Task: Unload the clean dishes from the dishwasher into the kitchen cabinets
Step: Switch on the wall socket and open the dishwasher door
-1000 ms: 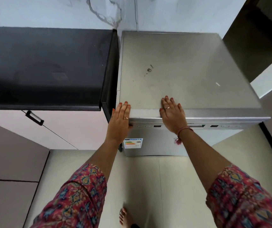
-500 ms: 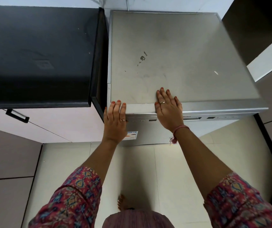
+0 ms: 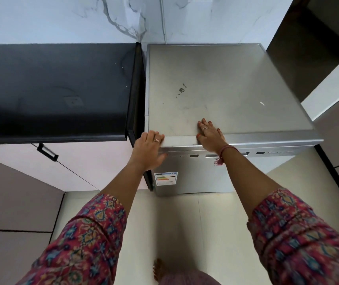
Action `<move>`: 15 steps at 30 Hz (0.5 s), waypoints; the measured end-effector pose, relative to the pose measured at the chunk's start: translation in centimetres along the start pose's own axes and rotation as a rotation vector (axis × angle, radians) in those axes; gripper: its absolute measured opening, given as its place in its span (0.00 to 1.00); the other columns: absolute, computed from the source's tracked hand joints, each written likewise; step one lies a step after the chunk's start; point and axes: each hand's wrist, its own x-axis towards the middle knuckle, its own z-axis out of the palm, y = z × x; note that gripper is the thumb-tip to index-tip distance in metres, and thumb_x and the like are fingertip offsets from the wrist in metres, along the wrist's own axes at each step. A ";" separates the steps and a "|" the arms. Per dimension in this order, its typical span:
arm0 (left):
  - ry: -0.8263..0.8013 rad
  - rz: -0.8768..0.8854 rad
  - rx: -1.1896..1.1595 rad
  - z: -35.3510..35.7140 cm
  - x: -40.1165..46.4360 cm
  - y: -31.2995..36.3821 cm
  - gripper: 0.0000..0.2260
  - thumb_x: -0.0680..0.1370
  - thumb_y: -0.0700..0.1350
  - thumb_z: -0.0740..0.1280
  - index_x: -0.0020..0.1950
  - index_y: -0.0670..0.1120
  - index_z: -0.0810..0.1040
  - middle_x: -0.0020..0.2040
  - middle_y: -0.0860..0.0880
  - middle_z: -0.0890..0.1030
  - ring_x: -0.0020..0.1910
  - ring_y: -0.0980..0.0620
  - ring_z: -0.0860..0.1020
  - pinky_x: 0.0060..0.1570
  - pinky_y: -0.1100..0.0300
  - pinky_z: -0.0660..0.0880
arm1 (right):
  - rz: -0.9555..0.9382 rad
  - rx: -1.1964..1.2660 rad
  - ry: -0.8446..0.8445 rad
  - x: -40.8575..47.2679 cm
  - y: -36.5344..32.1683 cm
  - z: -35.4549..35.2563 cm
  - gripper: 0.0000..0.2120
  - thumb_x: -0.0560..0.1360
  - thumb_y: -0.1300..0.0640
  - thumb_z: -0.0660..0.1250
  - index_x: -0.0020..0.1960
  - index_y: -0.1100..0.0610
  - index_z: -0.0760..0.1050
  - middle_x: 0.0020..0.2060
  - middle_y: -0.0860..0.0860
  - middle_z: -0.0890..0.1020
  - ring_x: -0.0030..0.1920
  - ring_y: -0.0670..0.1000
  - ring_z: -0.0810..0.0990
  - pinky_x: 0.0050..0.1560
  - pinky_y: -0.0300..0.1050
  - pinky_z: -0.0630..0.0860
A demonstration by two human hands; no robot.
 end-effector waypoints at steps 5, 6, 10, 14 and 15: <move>0.023 -0.051 -0.125 -3.6 2.2 -1.1 0.20 0.80 0.54 0.59 0.66 0.43 0.73 0.63 0.46 0.74 0.59 0.46 0.74 0.56 0.51 0.74 | 0.006 0.267 0.180 0.8 -3.0 -1.9 0.23 0.81 0.59 0.53 0.75 0.62 0.59 0.74 0.57 0.62 0.75 0.55 0.59 0.75 0.48 0.54; 0.057 -0.065 -0.117 -4.1 2.7 -1.4 0.21 0.80 0.54 0.59 0.67 0.42 0.72 0.63 0.45 0.74 0.59 0.46 0.74 0.56 0.52 0.74 | -0.019 0.253 0.208 1.2 -3.6 -2.4 0.23 0.81 0.59 0.54 0.75 0.63 0.59 0.75 0.57 0.61 0.75 0.55 0.58 0.75 0.48 0.54; 0.167 -0.131 -0.085 -6.8 6.7 -2.5 0.24 0.80 0.53 0.60 0.71 0.41 0.67 0.69 0.44 0.70 0.65 0.45 0.71 0.64 0.53 0.69 | -0.102 0.289 0.352 4.2 -5.9 -5.8 0.24 0.81 0.58 0.54 0.75 0.63 0.58 0.75 0.57 0.60 0.77 0.55 0.54 0.76 0.51 0.52; 0.221 -0.161 -0.054 -10.0 13.0 -3.7 0.29 0.79 0.53 0.61 0.75 0.40 0.60 0.74 0.43 0.62 0.73 0.45 0.63 0.73 0.48 0.59 | -0.163 0.314 0.480 9.3 -7.9 -10.4 0.24 0.81 0.59 0.55 0.75 0.63 0.57 0.76 0.56 0.59 0.77 0.55 0.53 0.76 0.51 0.51; 0.238 -0.160 -0.050 -10.9 14.9 -4.2 0.29 0.79 0.53 0.61 0.75 0.40 0.59 0.75 0.43 0.61 0.74 0.45 0.61 0.74 0.48 0.56 | -0.189 0.327 0.504 10.9 -8.5 -11.8 0.24 0.81 0.59 0.55 0.75 0.63 0.57 0.76 0.56 0.58 0.77 0.55 0.54 0.76 0.51 0.51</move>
